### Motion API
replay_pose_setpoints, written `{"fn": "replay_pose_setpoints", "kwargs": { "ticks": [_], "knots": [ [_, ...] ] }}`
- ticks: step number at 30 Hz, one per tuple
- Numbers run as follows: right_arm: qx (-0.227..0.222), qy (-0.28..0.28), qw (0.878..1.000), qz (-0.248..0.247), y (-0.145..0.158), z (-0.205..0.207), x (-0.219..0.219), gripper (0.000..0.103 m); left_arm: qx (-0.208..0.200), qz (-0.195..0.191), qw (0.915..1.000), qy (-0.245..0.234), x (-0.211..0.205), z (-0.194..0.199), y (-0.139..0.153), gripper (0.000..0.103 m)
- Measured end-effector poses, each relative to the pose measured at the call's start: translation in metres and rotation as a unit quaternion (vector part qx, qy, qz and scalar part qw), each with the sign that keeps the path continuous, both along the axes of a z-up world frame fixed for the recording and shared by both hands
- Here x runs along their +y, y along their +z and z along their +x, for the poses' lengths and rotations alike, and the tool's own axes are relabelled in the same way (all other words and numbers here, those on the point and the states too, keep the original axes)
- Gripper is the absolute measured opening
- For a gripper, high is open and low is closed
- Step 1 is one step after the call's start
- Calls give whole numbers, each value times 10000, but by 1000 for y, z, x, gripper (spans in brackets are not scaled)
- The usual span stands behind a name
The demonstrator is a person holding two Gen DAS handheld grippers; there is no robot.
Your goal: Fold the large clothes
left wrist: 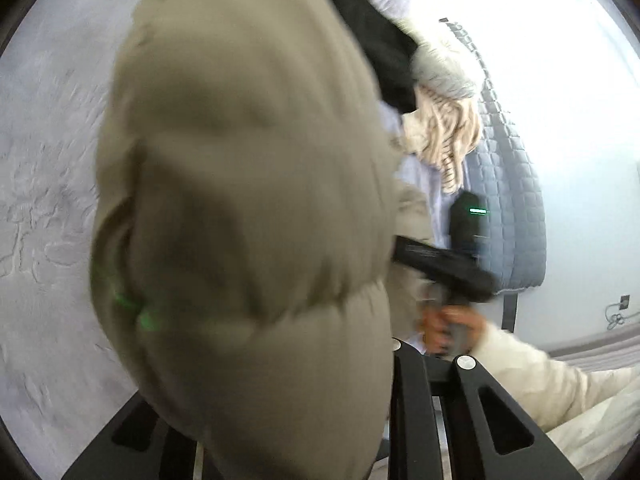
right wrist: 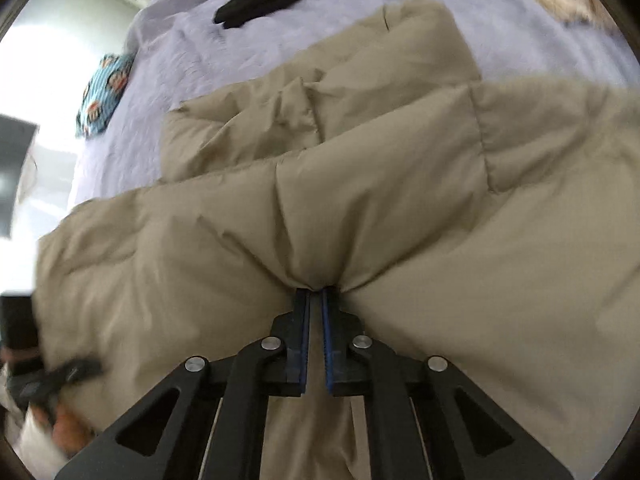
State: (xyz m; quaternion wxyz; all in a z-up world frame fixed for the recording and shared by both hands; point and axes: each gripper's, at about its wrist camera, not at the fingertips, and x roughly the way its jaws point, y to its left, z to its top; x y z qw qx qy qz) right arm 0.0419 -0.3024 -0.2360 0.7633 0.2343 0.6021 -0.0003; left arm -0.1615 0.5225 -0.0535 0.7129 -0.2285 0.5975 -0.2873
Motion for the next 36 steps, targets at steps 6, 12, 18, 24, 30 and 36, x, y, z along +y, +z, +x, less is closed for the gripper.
{"fn": "replay_pose_setpoints", "kwargs": {
  "ticks": [6,12,18,24,30,36],
  "knots": [
    [-52,-171,9984,528,-23,4,-10,2,-192,445,9988,94,-80,-10,48,25],
    [-107,-234,9952,948,-35,5,-18,0,-416,1439,9887,-73,-168,-17,61,25],
    [82,-325,9900,1367,-29,-1,-34,0,-504,1921,9798,-248,-216,-17,60,25],
    [-120,-389,9932,1087,29,-56,-77,4,-437,2235,9727,-442,-250,-17,51,25],
    [-310,-955,9900,989,57,-131,-130,4,-368,2532,9634,-803,-314,-17,37,29],
    [-274,-1273,9849,1139,55,-172,-159,4,-43,2256,9633,-1457,-369,-16,3,57]
  ]
}}
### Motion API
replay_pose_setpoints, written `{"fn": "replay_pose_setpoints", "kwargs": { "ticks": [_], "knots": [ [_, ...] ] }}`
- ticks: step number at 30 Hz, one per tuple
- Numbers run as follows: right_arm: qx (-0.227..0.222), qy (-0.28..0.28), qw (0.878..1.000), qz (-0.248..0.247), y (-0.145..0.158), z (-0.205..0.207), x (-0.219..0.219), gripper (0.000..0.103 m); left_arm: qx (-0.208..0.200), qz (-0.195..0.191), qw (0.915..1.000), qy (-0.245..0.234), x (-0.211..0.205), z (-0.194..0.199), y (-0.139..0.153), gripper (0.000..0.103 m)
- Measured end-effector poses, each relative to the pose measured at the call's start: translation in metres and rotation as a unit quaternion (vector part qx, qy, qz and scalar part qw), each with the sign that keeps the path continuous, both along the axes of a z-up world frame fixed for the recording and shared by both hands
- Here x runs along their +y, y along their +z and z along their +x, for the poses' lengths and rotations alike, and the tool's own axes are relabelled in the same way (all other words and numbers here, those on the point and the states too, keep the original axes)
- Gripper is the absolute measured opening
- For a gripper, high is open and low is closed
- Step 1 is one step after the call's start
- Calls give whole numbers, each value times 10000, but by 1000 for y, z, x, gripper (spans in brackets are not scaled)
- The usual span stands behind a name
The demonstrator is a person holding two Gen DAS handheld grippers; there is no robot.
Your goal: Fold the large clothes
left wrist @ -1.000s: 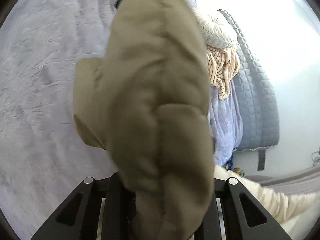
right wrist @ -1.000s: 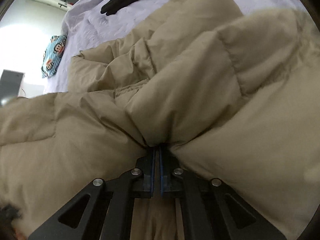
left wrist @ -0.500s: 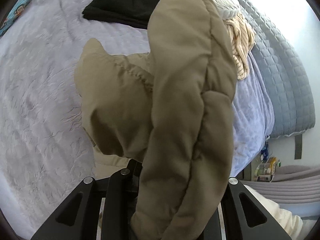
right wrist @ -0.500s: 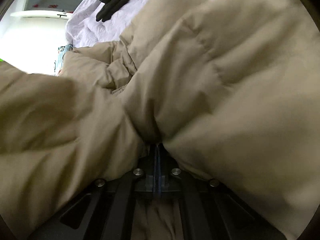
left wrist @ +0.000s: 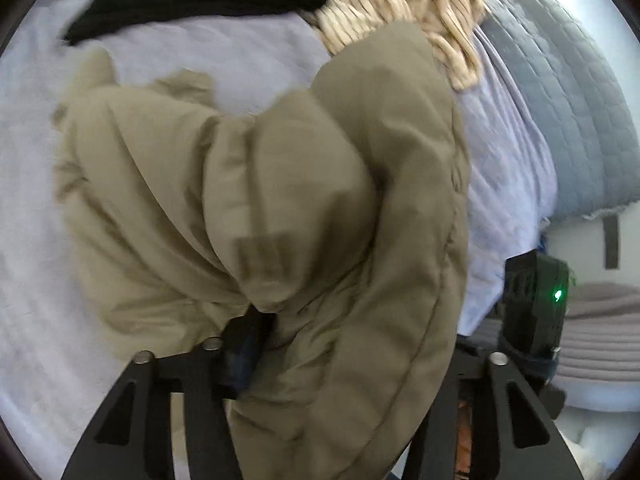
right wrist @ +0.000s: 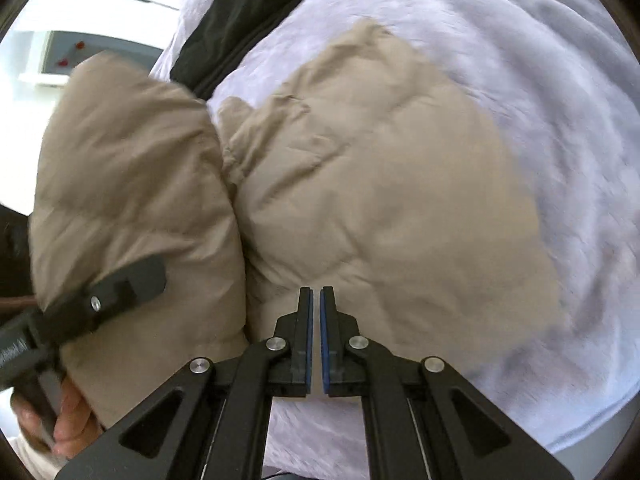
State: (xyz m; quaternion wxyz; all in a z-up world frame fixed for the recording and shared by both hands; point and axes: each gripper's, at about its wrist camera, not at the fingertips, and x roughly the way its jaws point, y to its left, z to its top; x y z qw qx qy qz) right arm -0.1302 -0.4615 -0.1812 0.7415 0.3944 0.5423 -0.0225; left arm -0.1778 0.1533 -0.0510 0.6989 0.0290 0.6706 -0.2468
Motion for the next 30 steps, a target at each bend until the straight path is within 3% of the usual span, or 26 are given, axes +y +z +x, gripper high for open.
{"fn": "replay_pose_setpoints", "kwargs": {
  "ticks": [1,6,7,11,12,13,14,15,16,20,24,27,28,29,30],
  "knots": [
    [28,-20,10000,31,-2,-4,-2,4,150,-103,9998,-106,-7,1,-7,63],
    [95,-31,9997,219,-10,-25,-18,4,601,-728,9954,-182,-13,14,-33,66],
    [98,-22,9996,245,-10,-28,-20,4,717,-922,9931,-133,-12,17,-37,71],
    [-53,86,9995,310,1,-42,-26,8,834,-1194,9892,192,-8,27,-47,71],
    [-134,122,9993,316,6,-45,-28,15,802,-1180,9895,246,-10,28,-48,72],
    [-224,159,9992,299,12,-48,-29,42,762,-1150,9900,287,-8,35,-50,72],
    [-349,184,9989,271,21,-53,-29,78,701,-1087,9911,323,-8,36,-52,72],
    [-550,222,9978,301,30,-59,-29,87,653,-1047,9918,340,-12,39,-53,72],
    [-670,285,9967,359,38,-63,-29,88,574,-986,9929,330,-17,39,-52,72],
    [-948,701,9920,460,60,-62,-10,88,356,-790,9962,86,-40,47,-56,72],
    [-982,1225,9876,-16,61,-47,27,88,406,-960,9945,-27,-52,52,-39,72],
    [-781,1386,9853,-617,50,-39,46,86,36,-1199,9928,38,-51,53,-8,72],
    [-682,1341,9843,-926,47,-39,47,70,-320,-1178,9925,65,-47,53,9,72],
    [-564,1212,9853,-1068,43,-40,43,40,-617,-1096,9920,71,-41,51,20,72],
    [-505,1041,9886,-967,39,-41,37,31,-932,-946,9911,86,-36,50,29,72]
  ]
}}
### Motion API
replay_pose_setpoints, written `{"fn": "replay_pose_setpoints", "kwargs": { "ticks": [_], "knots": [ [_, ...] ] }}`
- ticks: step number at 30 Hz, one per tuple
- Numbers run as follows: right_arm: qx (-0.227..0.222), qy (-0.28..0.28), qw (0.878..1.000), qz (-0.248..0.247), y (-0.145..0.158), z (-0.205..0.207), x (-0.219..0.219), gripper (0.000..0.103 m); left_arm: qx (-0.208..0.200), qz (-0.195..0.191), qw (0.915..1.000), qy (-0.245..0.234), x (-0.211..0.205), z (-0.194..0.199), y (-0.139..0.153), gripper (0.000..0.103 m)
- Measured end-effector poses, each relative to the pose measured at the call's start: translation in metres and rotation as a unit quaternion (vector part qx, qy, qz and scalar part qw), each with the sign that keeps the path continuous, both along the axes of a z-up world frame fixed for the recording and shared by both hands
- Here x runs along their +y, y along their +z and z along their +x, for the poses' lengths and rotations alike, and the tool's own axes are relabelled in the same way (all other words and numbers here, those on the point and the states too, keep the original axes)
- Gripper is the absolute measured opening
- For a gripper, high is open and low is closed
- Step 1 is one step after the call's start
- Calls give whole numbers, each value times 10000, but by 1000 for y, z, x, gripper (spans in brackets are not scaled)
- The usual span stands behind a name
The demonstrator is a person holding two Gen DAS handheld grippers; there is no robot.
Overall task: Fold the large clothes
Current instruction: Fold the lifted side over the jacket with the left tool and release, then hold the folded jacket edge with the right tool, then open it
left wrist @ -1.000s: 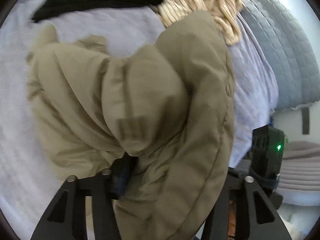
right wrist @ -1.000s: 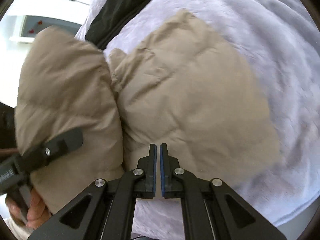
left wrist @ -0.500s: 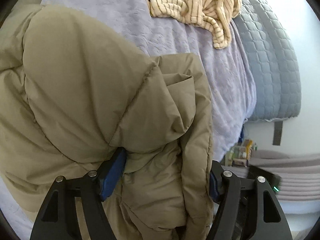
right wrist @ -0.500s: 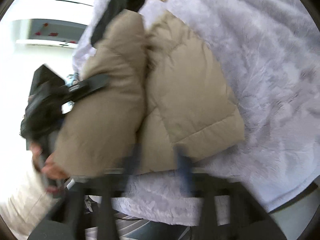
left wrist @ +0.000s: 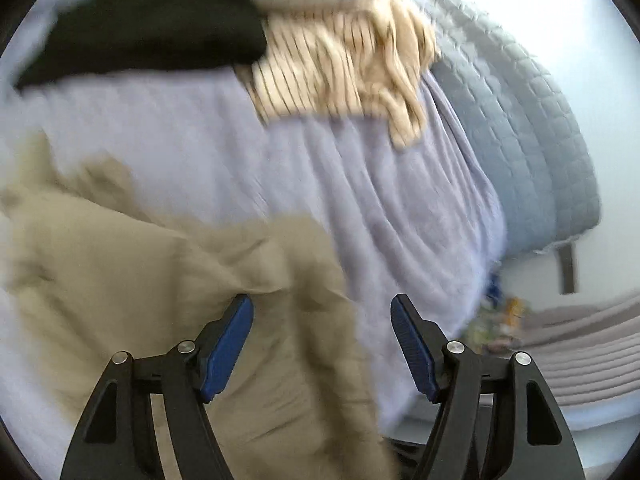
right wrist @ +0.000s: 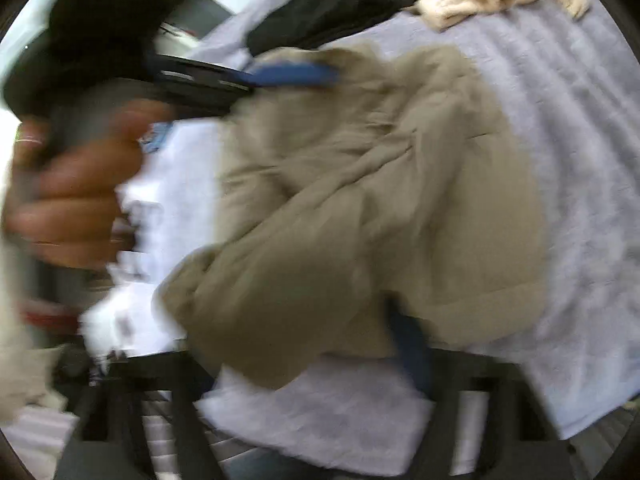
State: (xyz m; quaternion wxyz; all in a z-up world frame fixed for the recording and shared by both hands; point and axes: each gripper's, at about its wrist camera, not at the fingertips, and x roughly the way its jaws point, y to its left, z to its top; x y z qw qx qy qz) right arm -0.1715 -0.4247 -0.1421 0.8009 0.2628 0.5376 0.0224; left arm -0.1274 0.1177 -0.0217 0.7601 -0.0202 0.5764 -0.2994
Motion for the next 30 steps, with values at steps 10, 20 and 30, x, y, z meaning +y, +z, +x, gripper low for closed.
{"fn": "replay_pose_setpoints", "kwargs": {
  "ticks": [10,20,30],
  "knots": [
    [567,-1159,9900,574,-42,-41,-55,20,-496,1420,9682,2001,150,23,-47,72],
    [-399,-1123,9911,585,46,-49,-110,55,-127,911,9721,2160,133,27,-88,72],
    [52,-799,9783,1913,-17,84,-97,70,-118,1043,9711,2145,131,28,-85,72]
  ]
}}
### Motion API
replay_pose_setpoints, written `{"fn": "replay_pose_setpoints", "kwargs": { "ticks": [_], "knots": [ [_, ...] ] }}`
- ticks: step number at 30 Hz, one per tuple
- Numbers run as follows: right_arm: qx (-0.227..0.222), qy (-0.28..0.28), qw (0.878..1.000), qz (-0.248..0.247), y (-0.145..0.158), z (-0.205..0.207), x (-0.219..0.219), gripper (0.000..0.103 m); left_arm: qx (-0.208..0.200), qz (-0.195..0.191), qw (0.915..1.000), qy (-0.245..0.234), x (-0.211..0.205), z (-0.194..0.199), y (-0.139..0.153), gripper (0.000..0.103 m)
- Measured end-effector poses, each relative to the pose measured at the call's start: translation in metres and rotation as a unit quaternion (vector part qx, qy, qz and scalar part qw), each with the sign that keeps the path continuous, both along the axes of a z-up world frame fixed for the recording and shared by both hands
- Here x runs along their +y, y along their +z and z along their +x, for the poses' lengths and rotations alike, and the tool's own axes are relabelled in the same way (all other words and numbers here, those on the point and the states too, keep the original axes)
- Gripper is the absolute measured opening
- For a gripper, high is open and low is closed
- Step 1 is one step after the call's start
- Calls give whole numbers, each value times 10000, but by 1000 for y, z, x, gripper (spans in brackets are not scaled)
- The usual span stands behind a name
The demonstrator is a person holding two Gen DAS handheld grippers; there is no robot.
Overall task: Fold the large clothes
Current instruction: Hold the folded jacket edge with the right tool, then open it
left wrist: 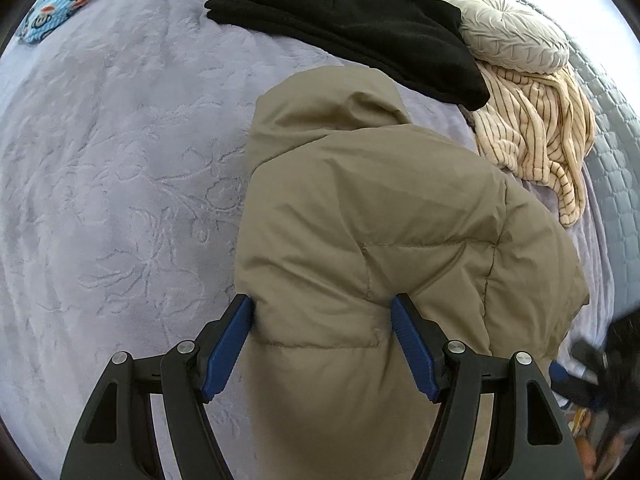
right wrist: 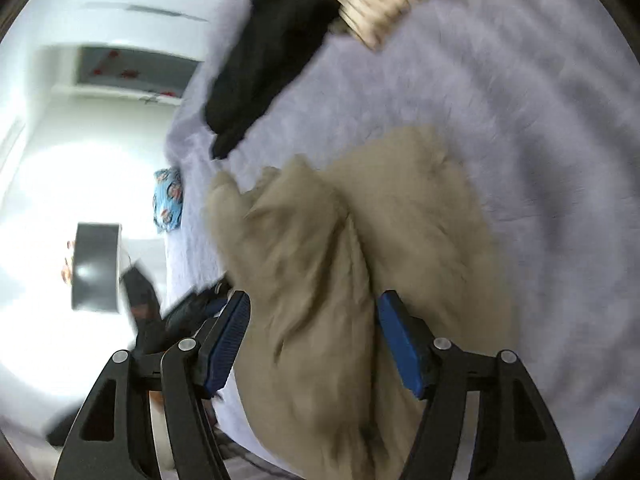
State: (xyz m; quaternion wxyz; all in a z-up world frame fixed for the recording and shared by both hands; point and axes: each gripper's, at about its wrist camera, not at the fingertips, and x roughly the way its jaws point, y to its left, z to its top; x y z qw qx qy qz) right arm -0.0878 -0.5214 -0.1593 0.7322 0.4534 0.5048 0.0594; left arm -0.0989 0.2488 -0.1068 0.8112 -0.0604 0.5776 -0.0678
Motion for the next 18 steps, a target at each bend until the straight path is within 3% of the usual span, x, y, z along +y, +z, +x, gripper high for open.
{"fn": "replay_pose_setpoints", "kwargs": {
  "ticks": [1,2,4,6,8,13,18],
  "knots": [
    [7,-33,10000,12,-2,6,-2,53,-6,49,10000,-13,-2,0,1,72],
    [37,-24,10000,-37,-2,13,1,15,-13,101,9999,-36,-5,0,2,72],
    [-24,-21,9997,-256,0,11,-5,10,-58,193,9997,-111,-18,-2,6,72],
    [6,145,9950,-985,10,2,-9,8,-111,262,9993,-239,-33,-4,8,72],
    [230,160,9902,-1368,2,-6,-21,8,-190,420,9979,-460,-54,-8,6,72],
    [516,-179,9910,-1220,-26,-22,-55,8,-516,1008,9891,-942,-103,-16,7,72],
    [456,57,9884,-1449,-32,-13,-52,8,-841,696,9898,-915,-101,-1,37,72]
  ]
}}
